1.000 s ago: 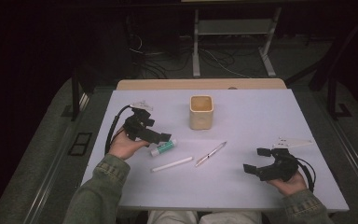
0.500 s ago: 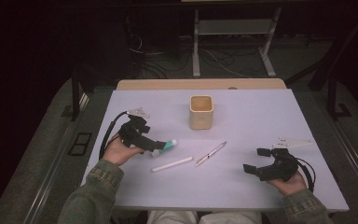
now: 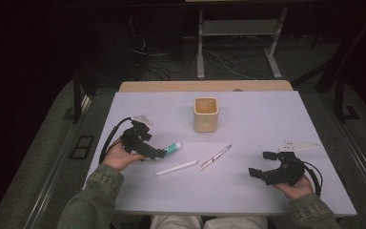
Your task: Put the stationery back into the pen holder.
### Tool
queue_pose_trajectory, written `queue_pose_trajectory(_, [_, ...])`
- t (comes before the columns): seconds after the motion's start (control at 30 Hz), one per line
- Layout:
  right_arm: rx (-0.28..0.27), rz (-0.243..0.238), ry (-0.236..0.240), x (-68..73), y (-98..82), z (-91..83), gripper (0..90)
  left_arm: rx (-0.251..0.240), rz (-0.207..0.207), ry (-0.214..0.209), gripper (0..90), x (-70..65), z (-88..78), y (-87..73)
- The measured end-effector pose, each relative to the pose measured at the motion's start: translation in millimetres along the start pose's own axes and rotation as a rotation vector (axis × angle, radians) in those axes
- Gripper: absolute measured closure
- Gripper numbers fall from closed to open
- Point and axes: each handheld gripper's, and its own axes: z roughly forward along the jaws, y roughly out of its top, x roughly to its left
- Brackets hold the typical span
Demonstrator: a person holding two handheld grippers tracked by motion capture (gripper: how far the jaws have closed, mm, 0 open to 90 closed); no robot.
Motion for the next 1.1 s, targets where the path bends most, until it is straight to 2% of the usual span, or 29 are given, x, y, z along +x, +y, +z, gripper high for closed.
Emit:
queue_pose_trajectory(0.27, [0.002,0.0,0.0,0.0,-0.1,-0.1,0.4,0.047,0.02,-0.019,0.0,6.4,8.6,-1.3])
queue_pose_trajectory(0.4, [0.002,-0.001,0.001,0.1,-0.1,-0.1,0.4,0.046,0.022,-0.032,0.0,9.3,11.2,-1.9])
queue_pose_trajectory(0.6, [0.001,-0.005,0.0,-0.1,-0.1,0.2,0.4,0.079,0.025,-0.039,0.6,11.6,16.4,-2.3])
queue_pose_trajectory(0.8, [0.003,-0.005,0.001,0.1,-0.2,0.4,0.4,0.115,0.024,-0.045,8.9,13.4,22.8,-2.6])
queue_pose_trajectory(0.97, [0.003,-0.005,0.001,0.2,-0.1,0.3,0.4,0.154,0.041,-0.033,16.2,14.8,27.8,-3.0])
queue_pose_trajectory(1.03, [0.002,-0.007,0.001,0.1,-0.1,0.3,0.4,0.169,0.052,-0.041,20.1,16.4,30.0,-3.1])
queue_pose_trajectory(1.1, [0.004,-0.005,0.001,0.3,-0.2,0.4,0.4,0.177,0.045,-0.043,24.1,16.7,32.4,-3.4])
